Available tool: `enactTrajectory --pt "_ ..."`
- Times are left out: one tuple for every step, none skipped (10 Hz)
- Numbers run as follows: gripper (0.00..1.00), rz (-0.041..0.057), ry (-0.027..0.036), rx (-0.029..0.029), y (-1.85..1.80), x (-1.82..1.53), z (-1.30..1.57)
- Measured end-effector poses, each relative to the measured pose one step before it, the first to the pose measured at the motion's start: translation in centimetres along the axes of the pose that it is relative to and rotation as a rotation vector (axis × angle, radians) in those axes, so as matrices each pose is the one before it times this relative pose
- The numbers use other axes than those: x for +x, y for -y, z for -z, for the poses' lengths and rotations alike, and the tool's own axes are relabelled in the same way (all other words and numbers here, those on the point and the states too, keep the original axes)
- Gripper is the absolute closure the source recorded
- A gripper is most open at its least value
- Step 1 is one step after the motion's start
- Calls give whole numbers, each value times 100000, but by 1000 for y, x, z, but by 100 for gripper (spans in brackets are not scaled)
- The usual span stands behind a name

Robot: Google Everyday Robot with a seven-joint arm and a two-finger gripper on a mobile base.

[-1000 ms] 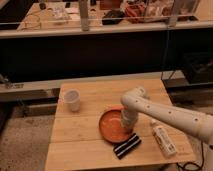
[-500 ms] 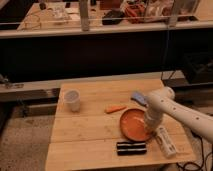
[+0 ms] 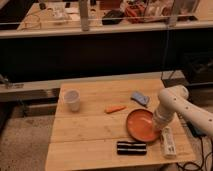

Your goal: Push the ceramic bowl across the table

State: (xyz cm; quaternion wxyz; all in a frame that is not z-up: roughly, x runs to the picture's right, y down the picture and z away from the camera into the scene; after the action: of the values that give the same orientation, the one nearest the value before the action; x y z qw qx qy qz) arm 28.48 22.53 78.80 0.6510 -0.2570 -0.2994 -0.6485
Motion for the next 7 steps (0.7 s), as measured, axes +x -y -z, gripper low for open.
enactTrajectory --pt "99 1388 -1820 709 1360 335 757" --pt "99 1036 -964 395 1272 171 723" --pt "99 1079 -1382 680 1761 303 1044" --pt "99 350 -1509 1108 666 155 470" --pt "99 1237 -1870 1977 187 41 319" --pt "99 2567 -2085 2466 -216 5 308" --pt "99 3127 -1964 2686 -218 14 141"
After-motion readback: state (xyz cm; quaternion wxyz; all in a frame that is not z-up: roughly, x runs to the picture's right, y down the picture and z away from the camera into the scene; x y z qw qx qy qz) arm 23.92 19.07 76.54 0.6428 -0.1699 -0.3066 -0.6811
